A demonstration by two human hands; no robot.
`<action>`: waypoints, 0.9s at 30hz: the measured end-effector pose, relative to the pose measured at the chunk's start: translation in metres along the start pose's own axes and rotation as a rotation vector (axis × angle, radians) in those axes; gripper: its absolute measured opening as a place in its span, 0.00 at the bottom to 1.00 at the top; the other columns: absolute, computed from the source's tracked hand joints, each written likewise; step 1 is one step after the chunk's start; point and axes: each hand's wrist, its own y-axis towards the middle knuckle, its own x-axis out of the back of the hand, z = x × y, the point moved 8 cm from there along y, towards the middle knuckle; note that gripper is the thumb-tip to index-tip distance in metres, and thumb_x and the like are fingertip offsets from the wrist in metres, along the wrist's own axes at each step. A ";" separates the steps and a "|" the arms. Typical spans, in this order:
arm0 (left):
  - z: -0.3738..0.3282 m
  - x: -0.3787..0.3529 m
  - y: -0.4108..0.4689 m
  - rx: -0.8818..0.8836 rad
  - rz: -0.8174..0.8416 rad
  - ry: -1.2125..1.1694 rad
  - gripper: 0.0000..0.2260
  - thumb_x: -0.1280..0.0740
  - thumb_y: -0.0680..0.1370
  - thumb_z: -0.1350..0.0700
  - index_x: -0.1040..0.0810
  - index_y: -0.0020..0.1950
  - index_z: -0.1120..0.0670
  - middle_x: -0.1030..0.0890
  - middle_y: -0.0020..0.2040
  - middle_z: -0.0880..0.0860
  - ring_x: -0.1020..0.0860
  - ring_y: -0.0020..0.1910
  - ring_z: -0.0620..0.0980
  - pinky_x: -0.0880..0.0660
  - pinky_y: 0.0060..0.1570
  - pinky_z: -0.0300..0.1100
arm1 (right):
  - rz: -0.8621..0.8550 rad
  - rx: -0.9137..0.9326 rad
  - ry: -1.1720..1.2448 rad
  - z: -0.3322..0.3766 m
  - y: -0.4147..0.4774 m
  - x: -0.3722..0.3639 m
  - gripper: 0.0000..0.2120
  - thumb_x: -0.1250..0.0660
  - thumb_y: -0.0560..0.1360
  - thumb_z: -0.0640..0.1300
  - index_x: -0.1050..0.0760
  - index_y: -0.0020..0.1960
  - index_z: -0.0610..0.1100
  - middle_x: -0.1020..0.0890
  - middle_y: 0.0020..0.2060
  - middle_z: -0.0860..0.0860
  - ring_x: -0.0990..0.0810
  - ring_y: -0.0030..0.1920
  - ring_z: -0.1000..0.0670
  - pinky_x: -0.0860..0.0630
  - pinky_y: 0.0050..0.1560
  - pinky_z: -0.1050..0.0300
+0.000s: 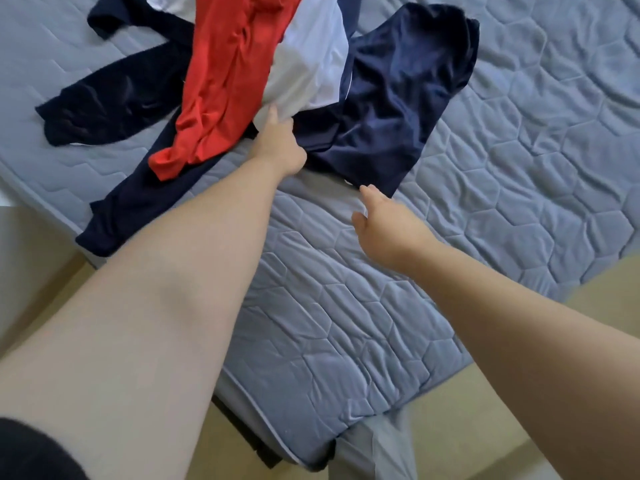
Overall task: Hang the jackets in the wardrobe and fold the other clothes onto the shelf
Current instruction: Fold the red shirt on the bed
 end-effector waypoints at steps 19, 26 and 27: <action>0.005 0.076 -0.196 0.198 -0.007 -0.451 0.22 0.36 0.77 0.62 0.25 0.71 0.55 0.23 0.68 0.55 0.25 0.67 0.55 0.31 0.58 0.40 | 0.070 -0.091 -0.089 0.075 -0.151 0.076 0.11 0.45 0.83 0.48 0.31 0.60 0.43 0.22 0.50 0.48 0.25 0.49 0.46 0.34 0.39 0.51; -0.002 -0.015 -0.262 0.168 0.475 -0.206 0.12 0.36 0.79 0.58 0.17 0.55 0.62 0.15 0.52 0.61 0.17 0.53 0.60 0.19 0.51 0.48 | 0.152 -0.030 -0.225 0.093 -0.176 0.053 0.10 0.44 0.82 0.41 0.27 0.59 0.38 0.21 0.55 0.43 0.23 0.50 0.42 0.31 0.40 0.53; 0.004 -0.020 -0.260 0.162 0.437 -0.166 0.13 0.37 0.79 0.59 0.18 0.56 0.63 0.16 0.55 0.62 0.18 0.55 0.60 0.20 0.50 0.49 | 0.175 -0.042 -0.244 0.089 -0.176 0.045 0.12 0.43 0.82 0.42 0.27 0.60 0.38 0.21 0.55 0.42 0.22 0.52 0.41 0.30 0.43 0.53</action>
